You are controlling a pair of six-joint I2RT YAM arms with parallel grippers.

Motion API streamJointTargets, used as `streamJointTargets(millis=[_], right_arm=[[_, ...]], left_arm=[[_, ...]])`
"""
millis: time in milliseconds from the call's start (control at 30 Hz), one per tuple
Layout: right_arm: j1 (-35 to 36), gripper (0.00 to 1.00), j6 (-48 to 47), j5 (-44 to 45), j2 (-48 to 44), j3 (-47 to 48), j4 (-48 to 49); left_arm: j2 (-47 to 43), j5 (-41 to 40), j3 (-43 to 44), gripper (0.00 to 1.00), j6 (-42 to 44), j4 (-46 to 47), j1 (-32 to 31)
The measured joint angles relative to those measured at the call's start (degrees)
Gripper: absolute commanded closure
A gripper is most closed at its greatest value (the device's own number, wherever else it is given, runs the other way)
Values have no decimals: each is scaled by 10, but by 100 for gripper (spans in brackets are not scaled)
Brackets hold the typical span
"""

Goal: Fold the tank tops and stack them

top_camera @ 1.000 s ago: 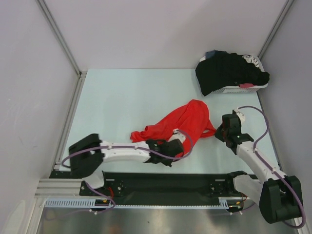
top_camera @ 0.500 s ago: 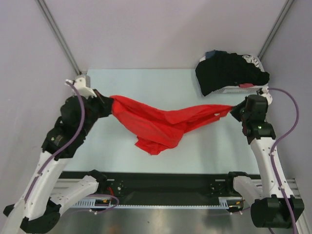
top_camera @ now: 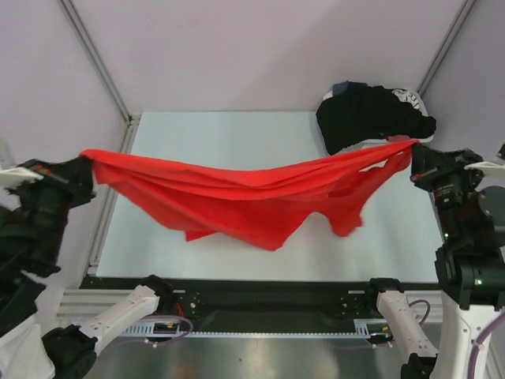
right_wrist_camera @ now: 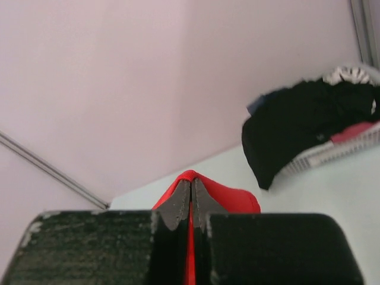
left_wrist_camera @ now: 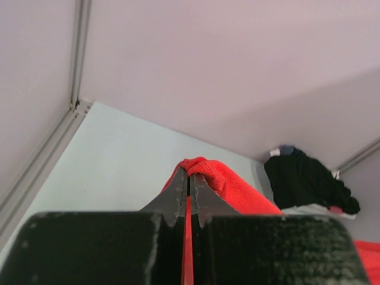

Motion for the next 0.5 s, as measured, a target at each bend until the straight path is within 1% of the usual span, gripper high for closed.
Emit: streamJointTargets(millis=[200,267,367,500], right_arm=[[0,100,-18,-12,42,141,-14],[0,100,-20,-27,59,179,-16],[0,100,-23,-44,60,204,-19],[0,100,-28,-57,29,207,-33]], left_arm=[[20,-49,145,100,19,-46,0],[30,-58,181,100,20,-56,0],[24,-60,186,99,20,-63,0],[-12,-53,138,100,18,-71,0]])
